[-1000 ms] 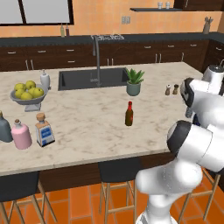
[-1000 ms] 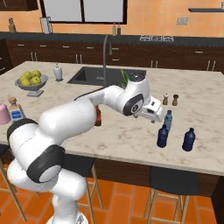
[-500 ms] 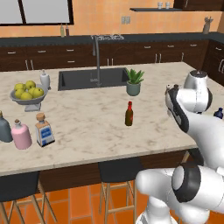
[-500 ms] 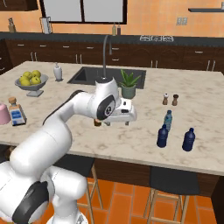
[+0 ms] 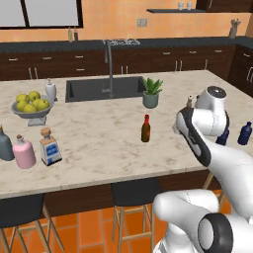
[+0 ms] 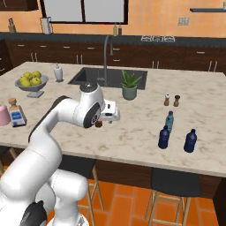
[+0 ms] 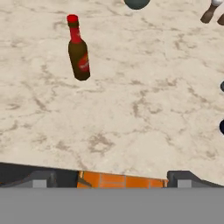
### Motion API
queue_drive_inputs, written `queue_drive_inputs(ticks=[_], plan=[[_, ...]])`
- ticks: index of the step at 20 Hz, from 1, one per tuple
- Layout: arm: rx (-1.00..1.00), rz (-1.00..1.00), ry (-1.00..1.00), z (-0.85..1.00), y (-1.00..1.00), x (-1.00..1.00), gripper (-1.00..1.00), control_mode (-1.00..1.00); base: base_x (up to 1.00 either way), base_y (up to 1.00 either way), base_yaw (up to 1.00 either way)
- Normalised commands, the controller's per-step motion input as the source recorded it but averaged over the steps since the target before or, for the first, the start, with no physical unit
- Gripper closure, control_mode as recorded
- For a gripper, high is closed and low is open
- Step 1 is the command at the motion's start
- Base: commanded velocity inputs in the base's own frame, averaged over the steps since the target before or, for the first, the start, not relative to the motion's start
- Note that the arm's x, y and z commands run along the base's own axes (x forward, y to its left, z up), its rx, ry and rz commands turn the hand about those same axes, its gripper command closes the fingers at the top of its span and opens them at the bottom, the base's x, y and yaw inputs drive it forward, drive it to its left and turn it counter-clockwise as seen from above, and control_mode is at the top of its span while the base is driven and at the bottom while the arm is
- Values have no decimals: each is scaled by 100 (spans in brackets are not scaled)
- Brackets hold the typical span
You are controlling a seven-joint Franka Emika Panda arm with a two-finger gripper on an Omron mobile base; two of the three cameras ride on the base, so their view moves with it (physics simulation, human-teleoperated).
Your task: Move the plastic bottles in the middle to the plastics group, and the glass bottles in the middle to the glass group.
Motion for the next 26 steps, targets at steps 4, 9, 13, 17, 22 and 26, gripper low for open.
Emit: queue_drive_inputs(ticks=[4,9,13,17,22,26], plan=[[2,-4,-2,11,74,21,-100,-100,0,0,0],[0,-10,-8,0,71,30,-100,-100,0,0,0],[0,-8,-1,0,34,18,-100,-100,0,0,0],[0,0,0,-3,5,23,-100,-100,0,0,0],[15,-1,-5,-15,0,60,-100,-100,0,0,0],[3,0,-2,-10,0,58,-100,-100,0,0,0]])
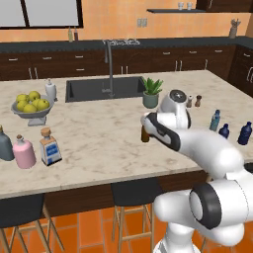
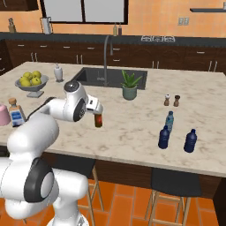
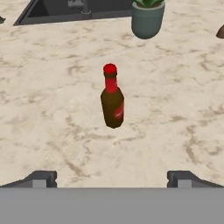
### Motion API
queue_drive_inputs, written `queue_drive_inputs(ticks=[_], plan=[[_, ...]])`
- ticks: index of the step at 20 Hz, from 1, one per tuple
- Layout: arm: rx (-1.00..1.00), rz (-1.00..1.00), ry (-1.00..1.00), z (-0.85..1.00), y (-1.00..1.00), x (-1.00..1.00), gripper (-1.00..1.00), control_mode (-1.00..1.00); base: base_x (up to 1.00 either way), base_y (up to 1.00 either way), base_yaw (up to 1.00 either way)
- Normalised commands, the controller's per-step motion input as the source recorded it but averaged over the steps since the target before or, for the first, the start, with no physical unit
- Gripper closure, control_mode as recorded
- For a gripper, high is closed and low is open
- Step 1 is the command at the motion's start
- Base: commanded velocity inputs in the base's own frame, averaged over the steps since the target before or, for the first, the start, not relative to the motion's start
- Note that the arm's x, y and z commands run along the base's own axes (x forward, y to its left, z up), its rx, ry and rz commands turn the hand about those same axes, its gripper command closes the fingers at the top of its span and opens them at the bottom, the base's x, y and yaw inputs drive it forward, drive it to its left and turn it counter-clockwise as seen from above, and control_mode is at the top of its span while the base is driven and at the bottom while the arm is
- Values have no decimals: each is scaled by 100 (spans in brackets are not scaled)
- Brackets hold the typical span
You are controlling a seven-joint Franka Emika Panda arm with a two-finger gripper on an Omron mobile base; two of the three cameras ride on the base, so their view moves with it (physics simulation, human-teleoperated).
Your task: Move the plastic bottles in the middle to the plastics group, and the glass bottles in the middle to the glass group.
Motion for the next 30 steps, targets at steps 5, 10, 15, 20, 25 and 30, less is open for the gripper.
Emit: queue_drive_inputs(ticks=[5,10,15,20,25,30], plan=[[-6,0,0,-10,1,44,-100,-100,0,0,0],[-1,0,0,-21,0,27,-100,-100,0,0,0],[0,0,0,-45,0,17,-100,-100,0,0,0],[0,0,1,-18,0,30,-100,-100,0,0,0],[0,0,0,0,0,23,-100,-100,0,0,0],[0,0,1,-9,0,12,-100,-100,0,0,0]])
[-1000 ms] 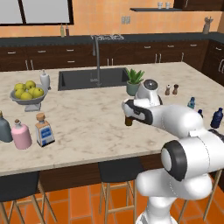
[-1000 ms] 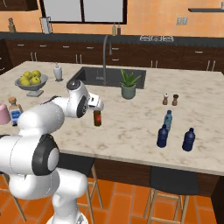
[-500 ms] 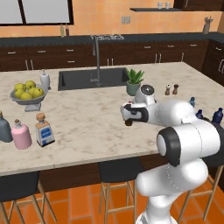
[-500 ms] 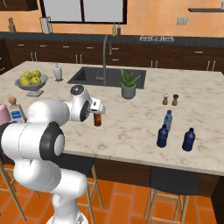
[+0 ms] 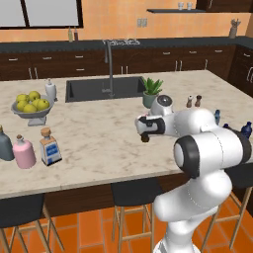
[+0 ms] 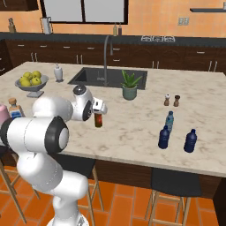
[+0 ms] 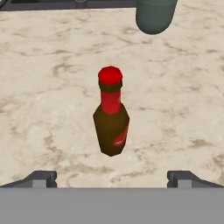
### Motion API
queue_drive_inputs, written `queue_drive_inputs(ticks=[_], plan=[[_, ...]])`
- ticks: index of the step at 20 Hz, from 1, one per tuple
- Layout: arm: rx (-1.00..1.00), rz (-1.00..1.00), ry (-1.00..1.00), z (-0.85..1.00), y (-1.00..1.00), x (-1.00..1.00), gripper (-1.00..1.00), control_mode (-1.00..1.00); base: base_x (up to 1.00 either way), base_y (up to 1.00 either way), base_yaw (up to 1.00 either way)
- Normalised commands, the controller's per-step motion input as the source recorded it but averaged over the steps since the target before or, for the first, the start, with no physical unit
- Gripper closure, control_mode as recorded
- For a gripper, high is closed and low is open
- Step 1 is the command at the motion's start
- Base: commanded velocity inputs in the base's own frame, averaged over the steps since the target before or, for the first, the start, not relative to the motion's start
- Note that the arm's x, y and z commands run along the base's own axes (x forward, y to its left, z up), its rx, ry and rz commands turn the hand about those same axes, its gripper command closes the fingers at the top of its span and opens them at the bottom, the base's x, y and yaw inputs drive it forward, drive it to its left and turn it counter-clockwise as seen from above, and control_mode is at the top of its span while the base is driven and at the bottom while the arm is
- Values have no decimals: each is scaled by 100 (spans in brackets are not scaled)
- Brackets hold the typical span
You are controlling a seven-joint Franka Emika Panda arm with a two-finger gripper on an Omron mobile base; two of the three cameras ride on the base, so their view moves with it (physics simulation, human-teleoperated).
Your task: Move the plastic bottles in the middle to the plastics group, and the glass bottles in the middle to the glass group.
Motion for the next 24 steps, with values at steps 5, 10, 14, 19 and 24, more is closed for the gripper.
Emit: queue_drive_inputs(ticks=[5,10,14,19,24], plan=[[0,0,5,0,0,11,-100,-100,0,0,0],[0,0,7,-1,0,12,-100,-100,0,0,0],[0,0,3,-15,0,10,-100,-100,0,0,0],[0,0,1,-20,0,4,-100,-100,0,0,0],[0,0,0,-9,0,4,-100,-100,0,0,0]])
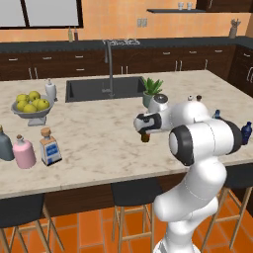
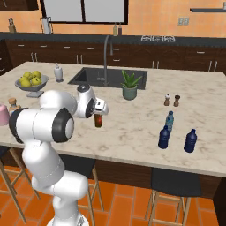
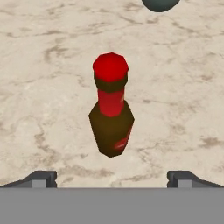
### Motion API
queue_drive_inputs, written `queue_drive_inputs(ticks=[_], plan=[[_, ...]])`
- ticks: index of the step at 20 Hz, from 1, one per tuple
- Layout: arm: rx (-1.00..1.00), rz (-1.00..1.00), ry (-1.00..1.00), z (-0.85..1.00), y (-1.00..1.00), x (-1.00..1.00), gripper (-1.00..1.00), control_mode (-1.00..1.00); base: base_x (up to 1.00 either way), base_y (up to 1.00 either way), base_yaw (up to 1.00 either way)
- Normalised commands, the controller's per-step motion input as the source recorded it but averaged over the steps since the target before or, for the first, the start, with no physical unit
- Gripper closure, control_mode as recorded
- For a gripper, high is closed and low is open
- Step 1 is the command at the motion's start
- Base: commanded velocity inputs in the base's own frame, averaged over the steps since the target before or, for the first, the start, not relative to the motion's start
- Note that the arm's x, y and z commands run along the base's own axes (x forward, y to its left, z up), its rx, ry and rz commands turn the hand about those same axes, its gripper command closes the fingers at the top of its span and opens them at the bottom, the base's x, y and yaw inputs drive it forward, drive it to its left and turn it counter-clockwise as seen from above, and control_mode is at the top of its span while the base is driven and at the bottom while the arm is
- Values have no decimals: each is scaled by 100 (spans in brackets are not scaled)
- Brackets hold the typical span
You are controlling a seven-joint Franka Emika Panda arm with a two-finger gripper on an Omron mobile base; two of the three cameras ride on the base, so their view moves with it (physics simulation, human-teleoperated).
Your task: Move the plastic bottles in the middle to the plastics group, and the glass bottles in the middle to the glass group.
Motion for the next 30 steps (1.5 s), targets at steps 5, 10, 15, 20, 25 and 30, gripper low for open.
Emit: queue_drive_inputs(ticks=[5,10,15,20,25,30], plan=[[0,0,0,0,0,23,-100,-100,0,0,0],[0,0,0,-3,0,21,-100,-100,0,0,0],[0,0,0,-9,0,9,-100,-100,0,0,0],[0,0,0,-9,0,5,-100,-100,0,0,0],[0,0,0,-15,0,8,-100,-100,0,0,0],[0,0,0,-8,0,15,-100,-100,0,0,0]])
